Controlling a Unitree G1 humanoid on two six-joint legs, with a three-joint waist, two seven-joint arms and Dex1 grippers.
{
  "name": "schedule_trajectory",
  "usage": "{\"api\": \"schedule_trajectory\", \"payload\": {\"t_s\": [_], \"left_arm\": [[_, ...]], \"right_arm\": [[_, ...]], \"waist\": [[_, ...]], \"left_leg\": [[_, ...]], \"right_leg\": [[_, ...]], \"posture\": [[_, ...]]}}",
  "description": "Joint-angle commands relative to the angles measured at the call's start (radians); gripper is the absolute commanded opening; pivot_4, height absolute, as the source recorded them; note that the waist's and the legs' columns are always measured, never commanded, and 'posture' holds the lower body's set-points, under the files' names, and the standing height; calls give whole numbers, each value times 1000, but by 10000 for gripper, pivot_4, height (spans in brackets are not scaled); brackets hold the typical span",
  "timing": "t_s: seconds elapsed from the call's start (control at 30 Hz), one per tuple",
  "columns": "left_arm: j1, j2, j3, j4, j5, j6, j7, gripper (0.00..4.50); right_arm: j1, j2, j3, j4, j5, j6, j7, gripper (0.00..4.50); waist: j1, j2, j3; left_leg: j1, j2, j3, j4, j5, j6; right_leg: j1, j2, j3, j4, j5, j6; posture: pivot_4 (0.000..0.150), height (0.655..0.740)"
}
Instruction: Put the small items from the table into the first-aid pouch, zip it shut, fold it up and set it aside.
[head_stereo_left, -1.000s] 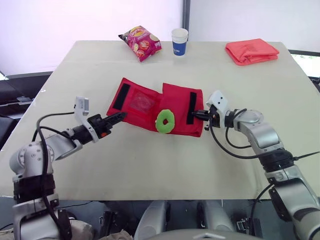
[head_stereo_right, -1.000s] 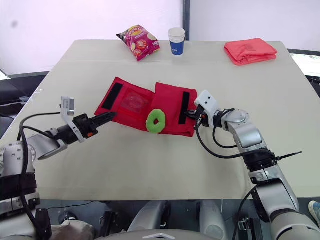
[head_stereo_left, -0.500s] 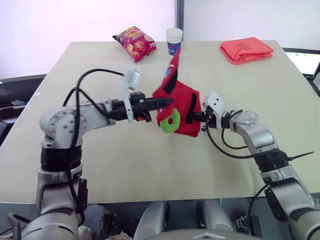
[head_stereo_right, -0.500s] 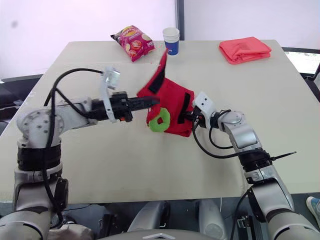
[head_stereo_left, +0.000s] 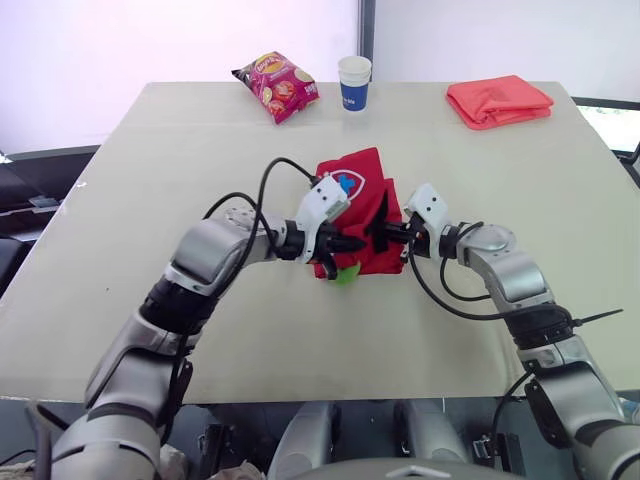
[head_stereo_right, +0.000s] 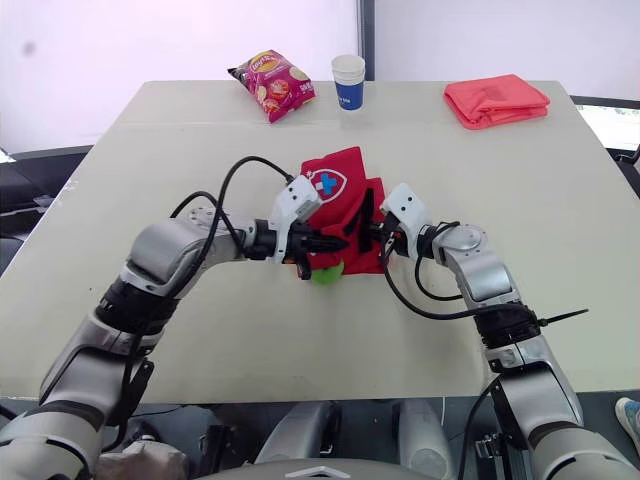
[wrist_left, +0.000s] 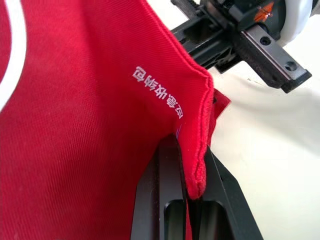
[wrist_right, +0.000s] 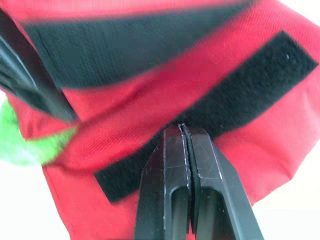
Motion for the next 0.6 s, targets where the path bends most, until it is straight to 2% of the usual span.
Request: {"api": "schedule_trajectory", "payload": {"t_s": [0.03,0.17,0.27,0.37,0.4,0.47,0.6], "left_arm": [[-24,-59,-27,23,24,-18,-43,164],[-34,-111,-44,96,89,-41,-59,164],[-42,-175,19,175,84,-39,-48,9399],[-38,-205,65,193,77,-28,-53,23702],[-38,-222,111,197,47,-12,-49,27102],[-34,-240,188,197,-7,25,-49,36837],[-25,-261,353,174,-150,107,-65,36837]], "right_arm": [[4,13,4,-59,19,3,1,0],[5,1,9,-80,7,18,-4,0],[9,-24,-2,-129,-10,62,-40,0],[29,-52,-15,-202,-20,124,-75,0],[51,-71,-37,-261,-24,168,-102,0],[101,-104,-77,-385,-17,248,-140,0],[180,-115,-166,-591,5,393,-232,0]], "waist": [[0,0,0],[0,0,0],[8,0,0],[14,0,0],[18,0,0],[22,0,0],[17,0,0]], "left_leg": [[0,0,0,0,0,0],[0,0,0,0,0,0],[0,0,-1,2,0,0],[-1,-1,-1,2,0,0],[-1,-1,-1,2,0,0],[-2,0,-2,3,0,0],[-2,0,-2,2,0,0]], "right_leg": [[0,0,0,0,0,0],[0,0,0,0,0,0],[1,0,-1,0,0,0],[1,0,-1,0,0,0],[1,0,-1,0,0,0],[0,-1,-2,0,0,0],[-1,-1,-2,1,0,0]], "posture": [[1500,7400],[1500,7400],[1500,7400],[1500,7400],[1500,7400],[1500,7400],[1500,7400]]}}
